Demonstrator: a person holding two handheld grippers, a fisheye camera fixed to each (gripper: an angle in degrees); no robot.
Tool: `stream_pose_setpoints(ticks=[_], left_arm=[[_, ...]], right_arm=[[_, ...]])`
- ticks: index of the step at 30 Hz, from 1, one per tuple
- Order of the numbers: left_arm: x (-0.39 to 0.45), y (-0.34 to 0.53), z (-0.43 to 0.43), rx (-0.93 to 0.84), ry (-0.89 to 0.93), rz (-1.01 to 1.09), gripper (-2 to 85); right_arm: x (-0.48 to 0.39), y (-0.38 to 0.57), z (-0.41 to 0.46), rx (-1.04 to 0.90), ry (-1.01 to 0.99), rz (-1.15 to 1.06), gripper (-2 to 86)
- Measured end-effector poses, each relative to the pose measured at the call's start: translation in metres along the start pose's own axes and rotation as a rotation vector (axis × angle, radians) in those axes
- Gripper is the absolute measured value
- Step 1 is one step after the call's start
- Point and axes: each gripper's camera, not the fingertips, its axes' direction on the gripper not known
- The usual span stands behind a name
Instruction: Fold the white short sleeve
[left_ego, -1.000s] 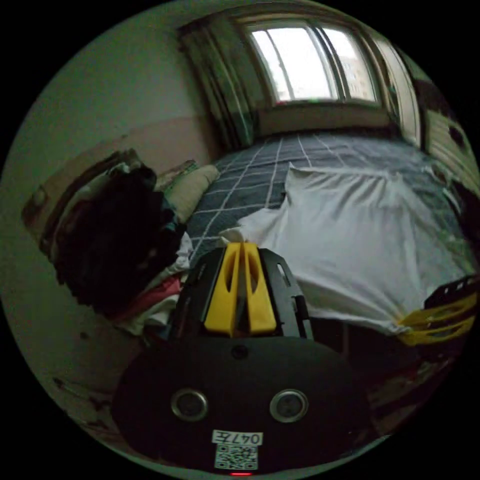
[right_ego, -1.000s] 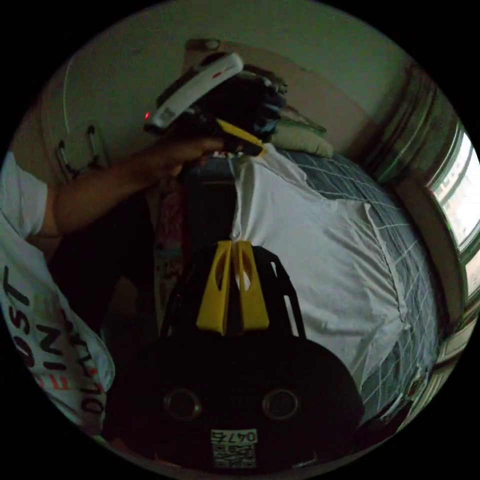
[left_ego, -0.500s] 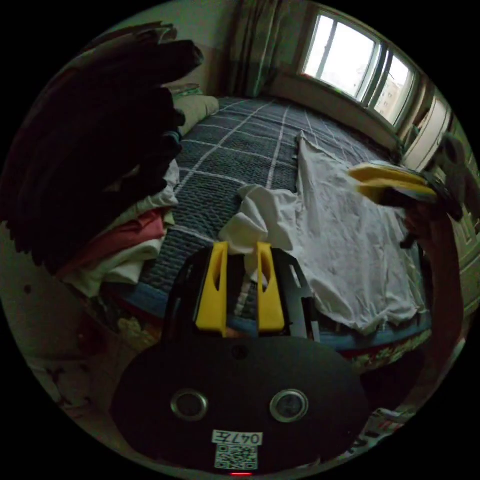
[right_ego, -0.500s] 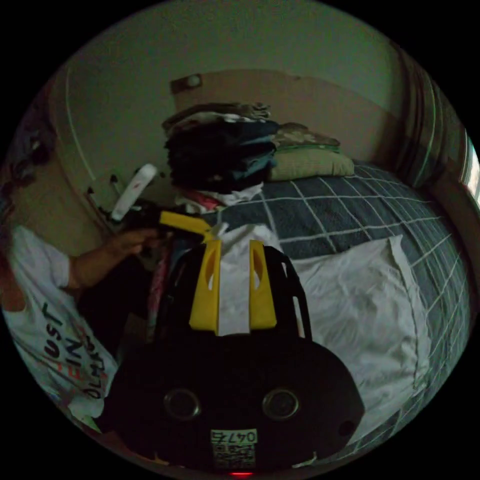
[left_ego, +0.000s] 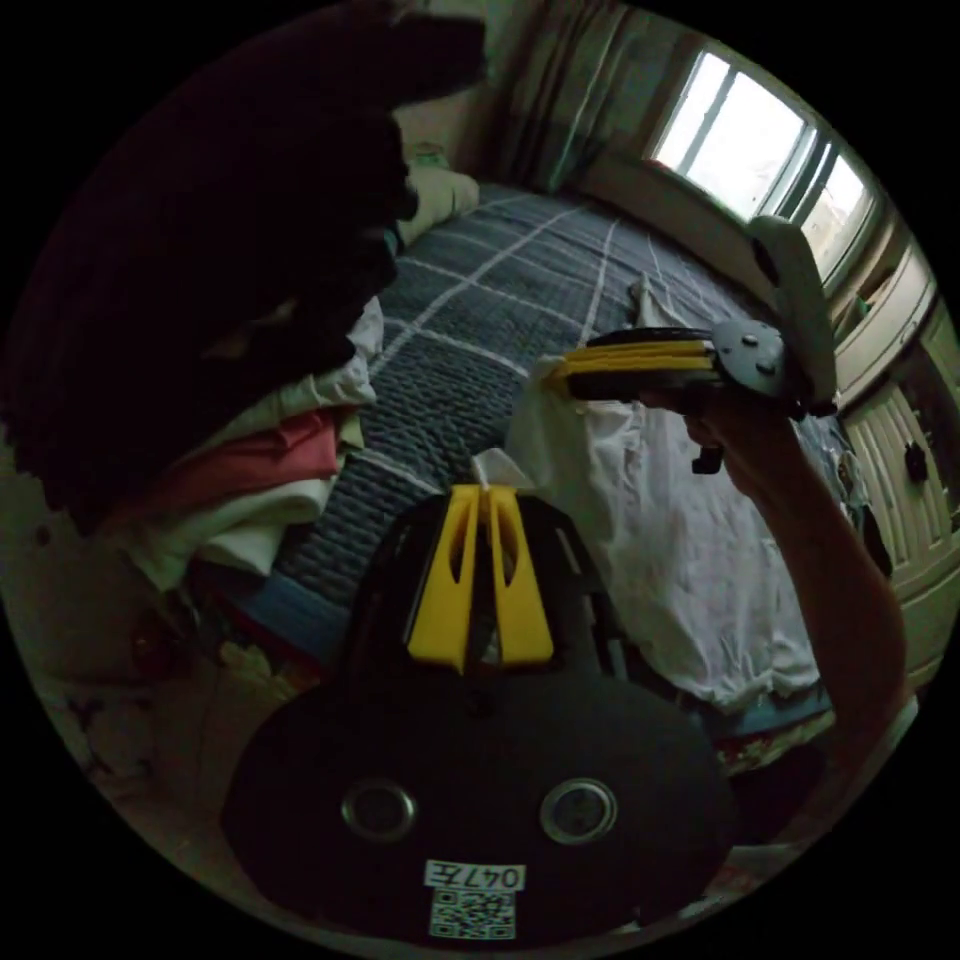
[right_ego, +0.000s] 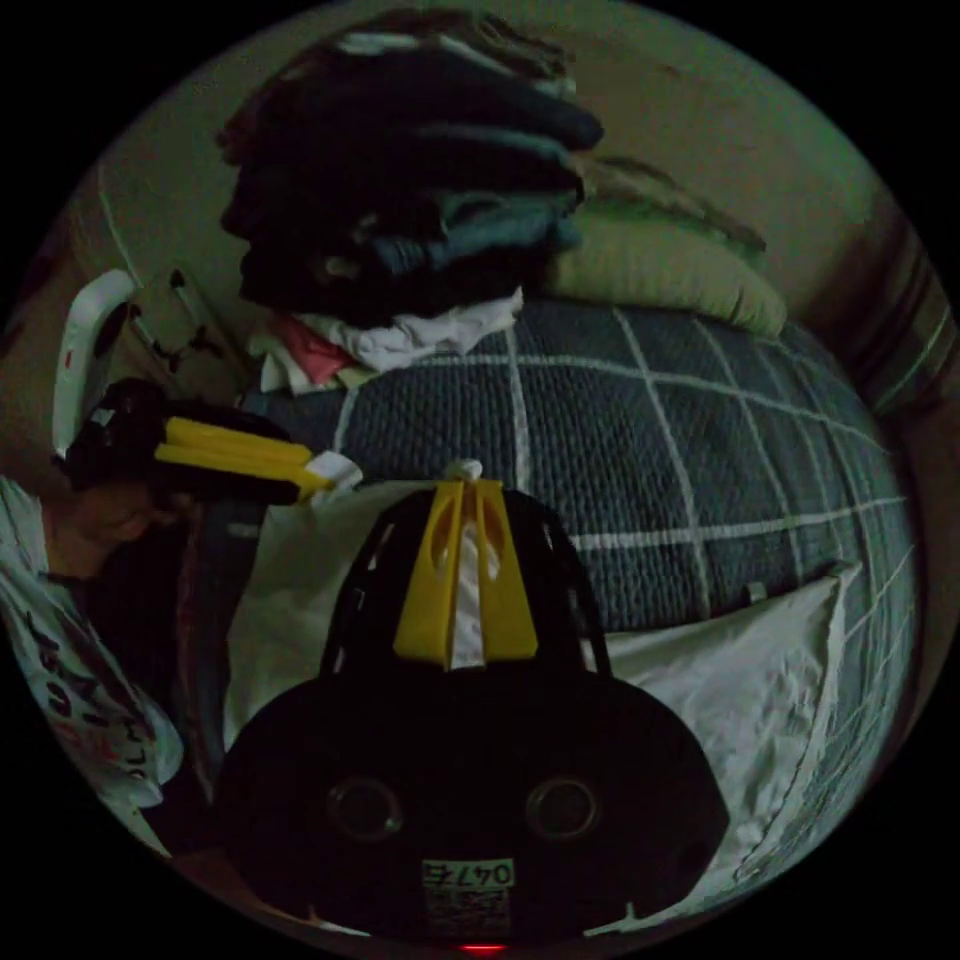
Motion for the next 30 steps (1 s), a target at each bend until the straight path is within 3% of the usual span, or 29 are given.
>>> stream_pose_setpoints(ticks=[4,7,11,13,16,19,22,24,25,28,30], left_arm=[[0.047,0.034,-0.046,0.318,-0.26,0.077,0.3],[0.086,0.046,-0.046,0.334,-0.392,0.147,0.4],[0.095,0.047,-0.032,0.146,-0.283,0.001,2.6],[0.093,0.05,-0.036,0.136,-0.22,-0.07,5.2],[0.096,0.06,-0.051,0.198,-0.166,-0.157,7.8],[0.115,0.072,-0.067,0.272,-0.193,-0.202,8.0],[0.142,0.083,-0.085,0.366,-0.218,-0.205,6.7],[0.167,0.088,-0.093,0.414,-0.104,-0.076,5.4],[0.189,0.089,-0.092,0.385,0.042,0.076,5.0],[0.259,0.091,-0.077,0.11,0.508,0.443,6.9],[0.311,0.103,-0.075,0.002,0.629,0.623,7.8]], right_arm=[[-0.026,0.048,-0.049,0.355,0.151,-0.121,0.4],[-0.019,0.066,-0.041,0.335,0.127,-0.072,1.2],[-0.012,0.068,-0.013,0.123,0.086,0.011,4.9],[-0.009,0.07,-0.01,0.03,0.072,0.057,7.2],[-0.006,0.085,-0.044,0.061,0.066,0.09,6.6],[-0.022,0.127,-0.12,0.255,0.086,0.124,5.2],[-0.078,0.189,-0.161,0.164,0.022,0.061,4.1],[-0.128,0.241,-0.171,0.103,0.02,0.032,3.2],[-0.162,0.28,-0.176,0.076,0.055,0.032,2.5],[-0.23,0.379,-0.193,0.033,0.246,0.144,1.1],[-0.256,0.431,-0.209,-0.005,0.386,0.255,0.5]])
